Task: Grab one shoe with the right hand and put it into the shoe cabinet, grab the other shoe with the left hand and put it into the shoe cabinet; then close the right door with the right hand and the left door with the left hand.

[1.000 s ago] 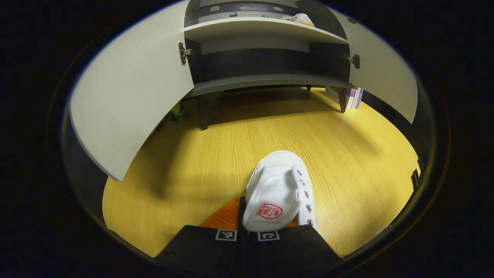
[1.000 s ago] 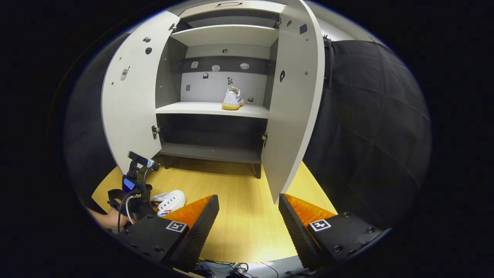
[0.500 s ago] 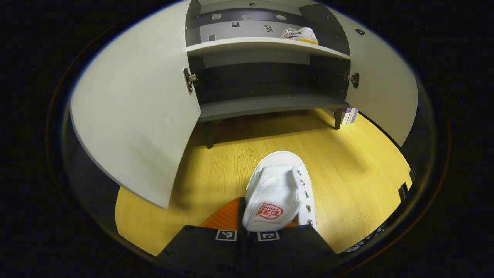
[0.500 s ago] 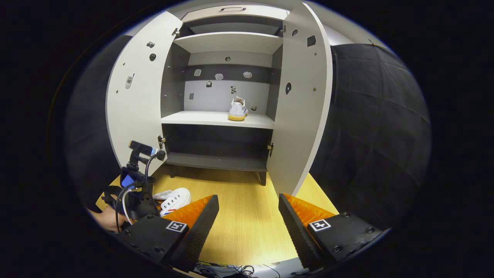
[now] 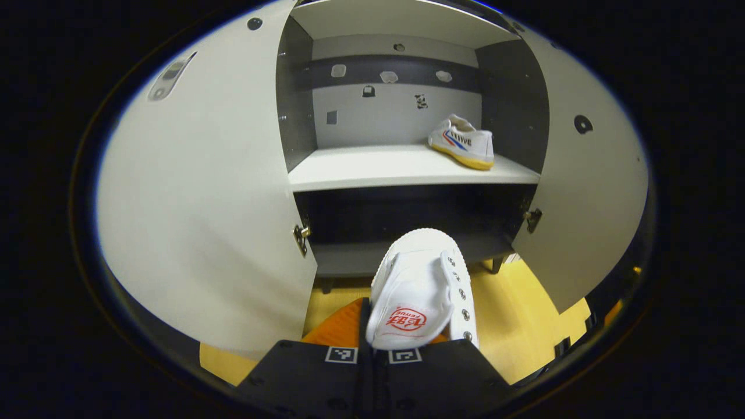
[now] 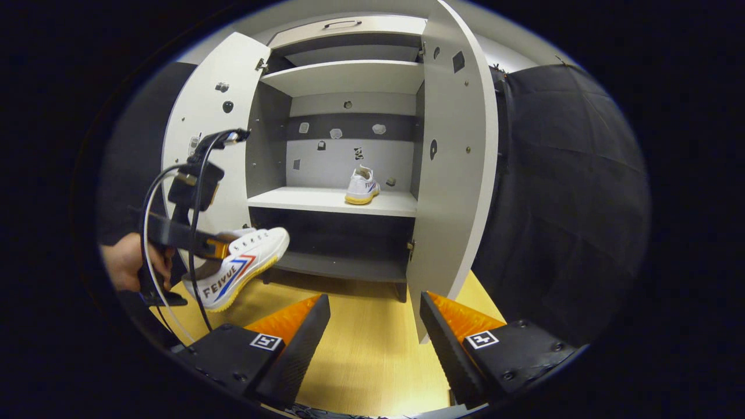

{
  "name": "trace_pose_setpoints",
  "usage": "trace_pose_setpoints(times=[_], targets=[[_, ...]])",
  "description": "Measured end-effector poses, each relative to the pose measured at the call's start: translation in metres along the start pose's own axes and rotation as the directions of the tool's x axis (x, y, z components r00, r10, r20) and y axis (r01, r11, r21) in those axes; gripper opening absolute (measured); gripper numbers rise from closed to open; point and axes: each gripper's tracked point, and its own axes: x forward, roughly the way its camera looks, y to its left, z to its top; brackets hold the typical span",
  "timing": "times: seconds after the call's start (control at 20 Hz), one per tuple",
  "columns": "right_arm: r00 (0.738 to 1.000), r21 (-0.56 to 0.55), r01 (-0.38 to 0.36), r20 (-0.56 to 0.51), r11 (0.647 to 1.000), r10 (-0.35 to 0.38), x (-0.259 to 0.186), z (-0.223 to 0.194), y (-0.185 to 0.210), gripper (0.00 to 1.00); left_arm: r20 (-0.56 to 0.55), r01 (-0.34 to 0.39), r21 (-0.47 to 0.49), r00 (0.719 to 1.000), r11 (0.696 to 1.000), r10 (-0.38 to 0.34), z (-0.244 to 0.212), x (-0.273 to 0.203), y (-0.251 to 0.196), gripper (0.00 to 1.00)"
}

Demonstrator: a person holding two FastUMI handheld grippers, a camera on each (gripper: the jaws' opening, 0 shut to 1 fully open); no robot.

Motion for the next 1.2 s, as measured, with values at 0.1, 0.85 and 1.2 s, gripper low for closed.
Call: trace_pose_setpoints(times=[0.1, 0.85, 1.2], targets=[[0.998, -0.042, -0.057, 0.018, 0.997, 0.058, -0.002, 0.001, 0.005, 0.98, 0.024, -0.026, 0.003, 0.999, 1.000, 0.026, 0.032, 0.006, 0.000, 0.05], [0.985, -0.014, -0.172, 0.013, 0.985, 0.172, 0.004, -0.004, -0.001, 0.98, 0.055, -0.173, 0.099, 0.984, 0.980, 0.169, 0.217, 0.153, 0.034, 0.05], [0.992, -0.023, -0.125, -0.018, 0.992, 0.125, -0.002, -0.014, -0.018, 0.98, -0.034, -0.175, 0.055, 0.984, 0.983, 0.177, 0.227, 0.220, 0.031, 0.05]])
